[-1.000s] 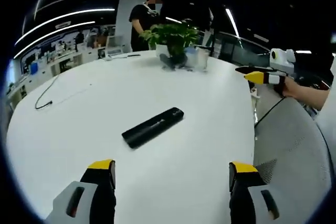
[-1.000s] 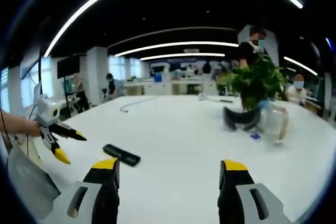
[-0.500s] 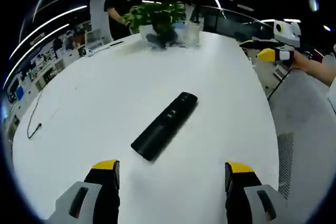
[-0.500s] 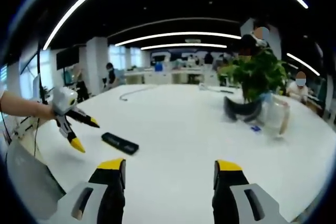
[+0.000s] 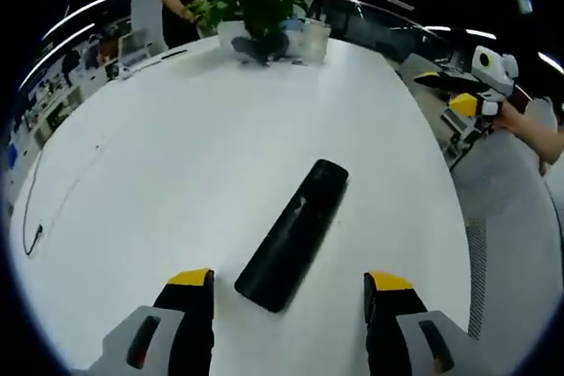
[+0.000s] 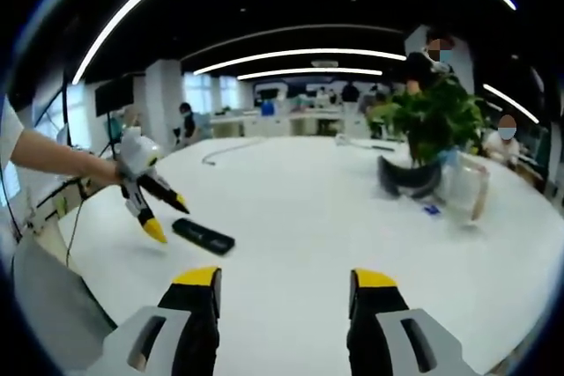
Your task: Press the specified remote control buttons in sequence, fully releasing each button before pressing the next.
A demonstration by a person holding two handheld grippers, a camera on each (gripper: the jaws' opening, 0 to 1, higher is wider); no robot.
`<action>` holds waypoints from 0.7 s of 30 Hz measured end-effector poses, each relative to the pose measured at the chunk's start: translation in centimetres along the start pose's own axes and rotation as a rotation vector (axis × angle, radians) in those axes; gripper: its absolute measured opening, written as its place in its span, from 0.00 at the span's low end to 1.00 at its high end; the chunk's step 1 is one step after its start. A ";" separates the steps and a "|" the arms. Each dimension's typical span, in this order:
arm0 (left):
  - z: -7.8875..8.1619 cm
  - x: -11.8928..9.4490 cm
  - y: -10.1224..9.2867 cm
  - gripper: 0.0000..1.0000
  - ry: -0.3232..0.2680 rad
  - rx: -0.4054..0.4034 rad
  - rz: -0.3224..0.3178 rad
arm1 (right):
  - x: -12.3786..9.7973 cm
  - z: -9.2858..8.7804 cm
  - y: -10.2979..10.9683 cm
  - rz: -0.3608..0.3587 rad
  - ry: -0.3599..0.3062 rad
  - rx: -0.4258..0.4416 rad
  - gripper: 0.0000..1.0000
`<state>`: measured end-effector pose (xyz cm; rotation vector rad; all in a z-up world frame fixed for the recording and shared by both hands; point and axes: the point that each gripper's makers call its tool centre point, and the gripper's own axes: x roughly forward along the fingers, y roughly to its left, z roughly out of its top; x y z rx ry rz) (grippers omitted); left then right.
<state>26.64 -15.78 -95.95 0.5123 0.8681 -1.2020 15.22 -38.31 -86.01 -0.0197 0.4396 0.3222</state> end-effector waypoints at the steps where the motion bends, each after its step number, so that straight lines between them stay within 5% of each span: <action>1: 0.2 0.2 0.1 0.68 0.007 0.018 -0.002 | 0.0 0.0 0.0 -0.001 -0.001 0.003 0.56; 7: 1.5 1.1 -0.1 0.60 0.011 0.037 -0.046 | 0.0 -0.1 -0.3 -0.001 0.003 0.017 0.54; 10: 1.3 1.9 0.3 0.59 0.057 0.080 -0.035 | 0.0 -0.2 -0.4 -0.001 0.002 0.026 0.52; 15: 2.2 2.4 0.6 0.54 0.055 0.100 -0.016 | 0.1 -0.2 0.0 0.029 0.005 0.000 0.48; 17: 2.2 2.6 1.0 0.51 0.073 0.161 0.019 | 0.3 -0.4 0.3 0.040 0.018 -0.018 0.48; 21: 2.3 2.5 -0.4 0.39 0.061 0.194 -0.026 | 0.4 -0.5 0.3 0.046 0.027 -0.022 0.47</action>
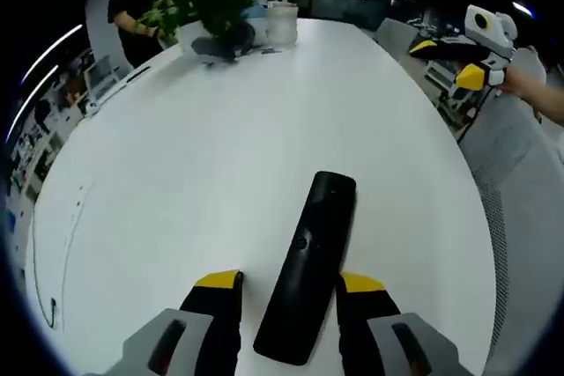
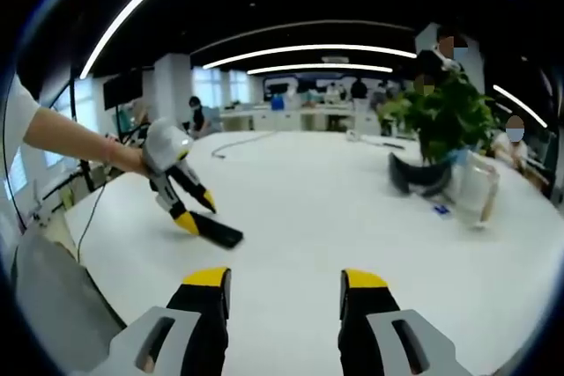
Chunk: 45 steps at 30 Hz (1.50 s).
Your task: Press the specified remote control buttons in sequence, fully releasing each button before pressing the next.
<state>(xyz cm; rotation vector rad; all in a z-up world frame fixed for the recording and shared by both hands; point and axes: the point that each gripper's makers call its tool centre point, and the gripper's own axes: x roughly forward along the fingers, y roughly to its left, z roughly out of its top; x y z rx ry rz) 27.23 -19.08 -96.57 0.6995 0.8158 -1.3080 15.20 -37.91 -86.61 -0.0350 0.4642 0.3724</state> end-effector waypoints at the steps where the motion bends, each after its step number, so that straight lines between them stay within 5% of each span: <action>1: 0.1 0.0 -0.3 0.35 -0.006 0.020 -0.011 | 0.0 0.0 -0.1 -0.001 -0.002 0.004 0.47; 10: 0.0 -0.1 -1.1 0.24 -0.033 0.039 -0.011 | -0.1 0.0 -0.1 0.003 -0.012 0.010 0.42; 45: -0.8 -0.3 -4.2 0.23 0.026 0.050 -0.025 | 0.2 -0.8 0.4 0.032 0.032 0.014 0.41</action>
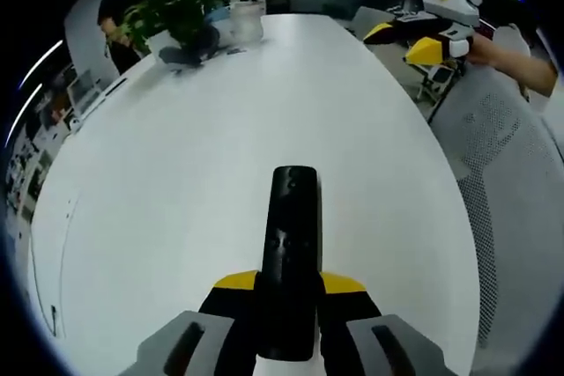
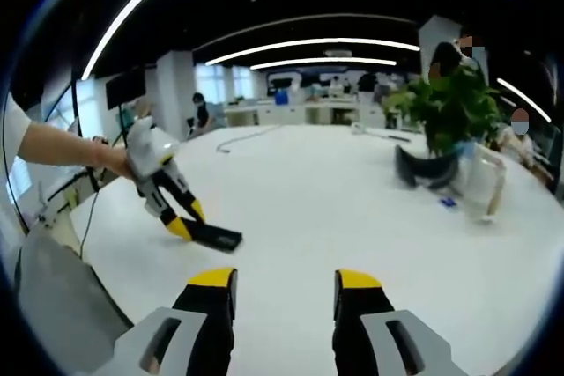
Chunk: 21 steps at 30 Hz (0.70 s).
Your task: Press the specified remote control buttons in sequence, fully releasing each button before pressing the next.
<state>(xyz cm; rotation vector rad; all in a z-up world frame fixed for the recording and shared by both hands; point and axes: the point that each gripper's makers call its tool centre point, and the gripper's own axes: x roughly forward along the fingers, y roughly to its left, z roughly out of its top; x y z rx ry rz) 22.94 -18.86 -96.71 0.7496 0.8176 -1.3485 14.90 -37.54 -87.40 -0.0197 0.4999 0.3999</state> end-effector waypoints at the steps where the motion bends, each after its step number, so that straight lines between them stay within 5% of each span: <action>1: 0.0 0.0 -0.1 0.23 0.000 0.000 0.000 | 0.0 0.0 0.0 0.001 0.002 0.000 0.41; 21: -0.5 -0.3 -2.8 0.23 0.036 0.007 0.004 | 0.2 -0.3 0.4 0.019 0.018 0.001 0.41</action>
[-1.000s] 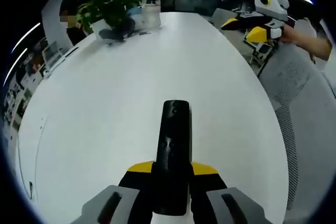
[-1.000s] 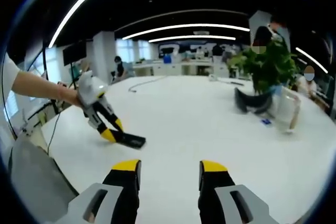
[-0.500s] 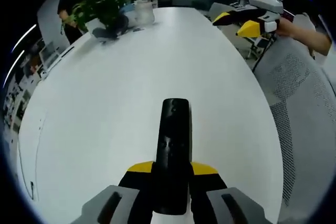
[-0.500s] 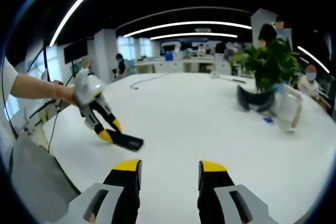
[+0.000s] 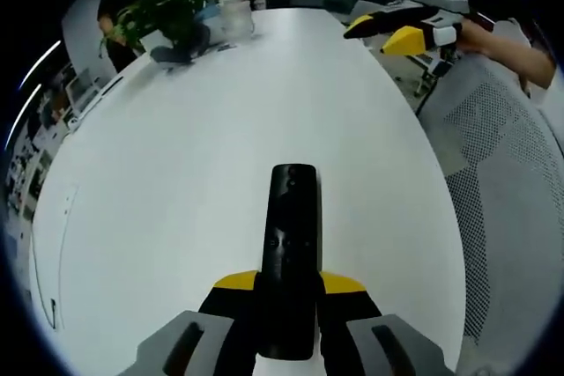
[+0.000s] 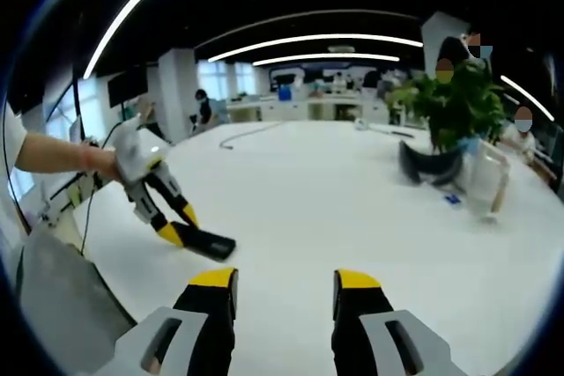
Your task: Press the specified remote control buttons in sequence, fully releasing each button before pressing the next.
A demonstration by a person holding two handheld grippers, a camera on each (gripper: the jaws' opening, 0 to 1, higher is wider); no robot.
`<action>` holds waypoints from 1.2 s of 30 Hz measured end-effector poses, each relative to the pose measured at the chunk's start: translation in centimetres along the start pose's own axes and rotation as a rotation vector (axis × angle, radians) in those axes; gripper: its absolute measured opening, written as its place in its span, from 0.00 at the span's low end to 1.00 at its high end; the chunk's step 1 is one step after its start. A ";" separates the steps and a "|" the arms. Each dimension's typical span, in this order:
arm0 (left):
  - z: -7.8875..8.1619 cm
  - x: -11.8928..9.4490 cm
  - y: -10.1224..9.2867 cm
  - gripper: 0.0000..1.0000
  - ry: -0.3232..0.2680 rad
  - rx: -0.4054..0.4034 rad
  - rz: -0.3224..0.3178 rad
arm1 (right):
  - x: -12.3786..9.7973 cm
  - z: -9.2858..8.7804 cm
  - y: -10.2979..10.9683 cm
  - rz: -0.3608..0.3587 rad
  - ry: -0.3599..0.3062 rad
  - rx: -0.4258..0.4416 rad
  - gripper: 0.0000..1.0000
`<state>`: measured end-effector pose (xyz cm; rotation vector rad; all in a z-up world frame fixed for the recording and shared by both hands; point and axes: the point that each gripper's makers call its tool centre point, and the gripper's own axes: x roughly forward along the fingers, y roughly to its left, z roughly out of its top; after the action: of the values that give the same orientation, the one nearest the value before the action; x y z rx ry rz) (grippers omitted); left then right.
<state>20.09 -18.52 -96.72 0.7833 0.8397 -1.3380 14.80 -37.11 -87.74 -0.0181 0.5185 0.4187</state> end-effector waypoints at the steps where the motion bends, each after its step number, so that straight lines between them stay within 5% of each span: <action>1: 0.0 0.0 -0.1 0.23 0.001 0.001 -0.001 | 0.0 0.0 0.0 0.000 0.000 0.001 0.41; 36: -0.6 -0.3 -3.7 0.24 0.035 0.029 -0.025 | 0.2 -0.6 0.3 0.015 0.032 -0.009 0.39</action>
<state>16.32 -18.17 -96.74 0.8229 0.8620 -1.3646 14.57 -36.86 -88.33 -0.0298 0.5488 0.4357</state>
